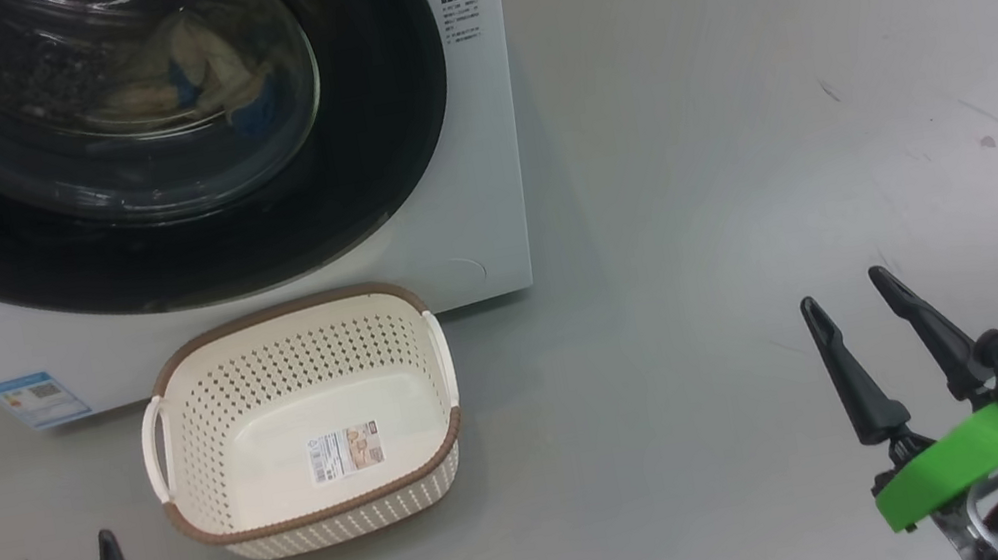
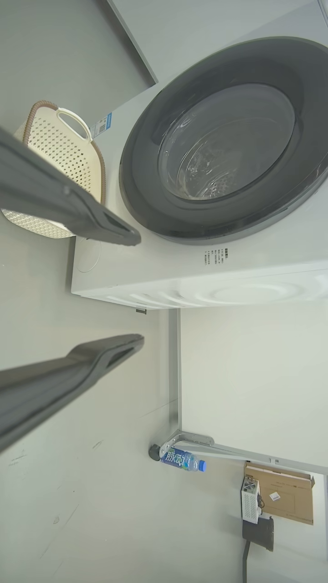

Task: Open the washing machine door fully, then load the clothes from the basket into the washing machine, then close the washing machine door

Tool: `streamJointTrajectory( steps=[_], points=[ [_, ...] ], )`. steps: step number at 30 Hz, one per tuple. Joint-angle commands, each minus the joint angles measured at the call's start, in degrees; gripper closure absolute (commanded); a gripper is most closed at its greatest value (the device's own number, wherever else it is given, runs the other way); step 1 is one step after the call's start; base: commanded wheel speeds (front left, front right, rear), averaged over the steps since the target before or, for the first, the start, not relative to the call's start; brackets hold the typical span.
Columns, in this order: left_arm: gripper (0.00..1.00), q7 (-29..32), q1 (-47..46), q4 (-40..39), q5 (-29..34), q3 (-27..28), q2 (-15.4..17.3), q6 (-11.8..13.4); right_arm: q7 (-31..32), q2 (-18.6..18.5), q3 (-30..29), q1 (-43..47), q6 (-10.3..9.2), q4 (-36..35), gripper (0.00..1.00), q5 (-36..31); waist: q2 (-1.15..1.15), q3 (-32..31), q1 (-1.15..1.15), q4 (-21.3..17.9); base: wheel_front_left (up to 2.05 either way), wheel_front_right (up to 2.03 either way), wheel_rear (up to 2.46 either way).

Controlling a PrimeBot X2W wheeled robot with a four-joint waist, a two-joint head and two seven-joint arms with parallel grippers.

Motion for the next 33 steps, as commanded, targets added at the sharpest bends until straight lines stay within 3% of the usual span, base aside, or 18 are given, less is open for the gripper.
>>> streamJointTrajectory(
  steps=[1, 33],
  points=[
    [0.0, -0.38, -0.8, -1.74, -0.27, 1.59, 1.2, 0.04, -0.05, -0.04, 0.96, -1.2, -0.2, -2.05, 0.0, -0.44, 0.0, -0.08, 0.0, 0.09, 0.0, 0.0, 0.0],
    [0.0, -0.38, -0.71, -0.47, -0.72, 1.24, 1.18, 0.0, -0.05, 0.1, 1.22, -0.63, -0.2, -1.1, 0.0, -0.41, 0.0, -1.29, 0.0, 2.91, 0.0, 0.0, 0.0]
  ],
)
